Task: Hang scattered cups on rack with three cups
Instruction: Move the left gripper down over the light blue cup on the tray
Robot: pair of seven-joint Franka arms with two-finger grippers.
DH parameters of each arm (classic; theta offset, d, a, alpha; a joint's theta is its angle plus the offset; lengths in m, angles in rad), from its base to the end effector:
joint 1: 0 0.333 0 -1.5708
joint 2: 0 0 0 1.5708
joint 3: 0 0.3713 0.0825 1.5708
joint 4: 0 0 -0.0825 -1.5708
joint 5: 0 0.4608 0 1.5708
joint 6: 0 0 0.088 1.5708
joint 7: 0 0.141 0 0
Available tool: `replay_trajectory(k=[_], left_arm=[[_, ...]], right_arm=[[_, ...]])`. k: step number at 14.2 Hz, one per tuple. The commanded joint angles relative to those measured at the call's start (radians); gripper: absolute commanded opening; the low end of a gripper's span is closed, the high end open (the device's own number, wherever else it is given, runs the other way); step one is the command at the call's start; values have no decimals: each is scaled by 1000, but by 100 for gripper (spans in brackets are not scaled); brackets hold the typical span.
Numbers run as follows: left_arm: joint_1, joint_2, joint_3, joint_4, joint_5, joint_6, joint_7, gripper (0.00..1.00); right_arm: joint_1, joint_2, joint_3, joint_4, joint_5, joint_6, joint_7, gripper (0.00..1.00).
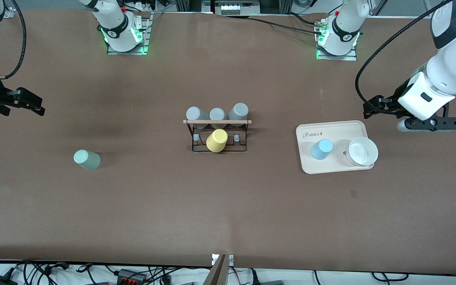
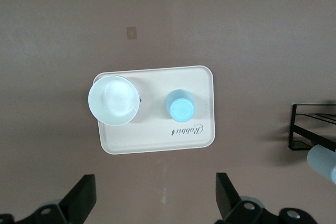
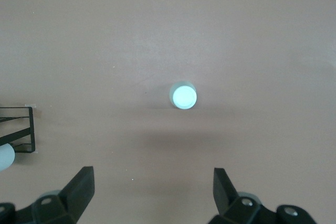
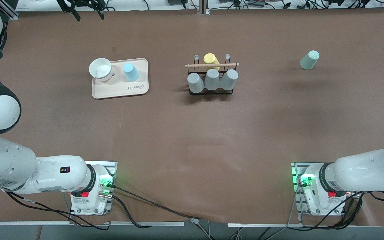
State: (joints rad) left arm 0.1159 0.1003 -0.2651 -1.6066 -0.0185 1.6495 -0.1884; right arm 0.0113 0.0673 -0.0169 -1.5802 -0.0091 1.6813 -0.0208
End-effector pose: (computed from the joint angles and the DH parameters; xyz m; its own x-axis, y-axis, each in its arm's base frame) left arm 0.6592 -0.0944 0.5699 0.9973 0.0406 -0.0613 0.0427 -0.9985 0.0337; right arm 0.6657 -0.0046 0.6069 0.9993 0.0163 0.0336 0.0159 -0.9998 0.0109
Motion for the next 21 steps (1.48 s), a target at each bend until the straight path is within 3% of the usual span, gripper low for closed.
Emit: replay_trajectory(k=[1,6,10,14,17,21], left_arm=[[2,2,-2,4,0,4,0,100],[-2,22,-3,4,-8,67,-11,100],[-41,162,-3,10,-14,87,-2,100],[-87,350,0,-7,2,186,-6,100],[-84,404,0,-55,25,277,-2,100],[-84,449,0,-62,94,297,-2,100]], right_arm=[[-2,8,6,22,-12,-25,-8,100],[-5,9,6,31,-14,-25,-14,100],[-5,9,6,31,-14,-25,-14,100],[-4,8,6,29,-14,-26,-5,100],[-4,6,8,28,-15,-28,67,100],[-5,6,8,26,-37,-28,24,100]])
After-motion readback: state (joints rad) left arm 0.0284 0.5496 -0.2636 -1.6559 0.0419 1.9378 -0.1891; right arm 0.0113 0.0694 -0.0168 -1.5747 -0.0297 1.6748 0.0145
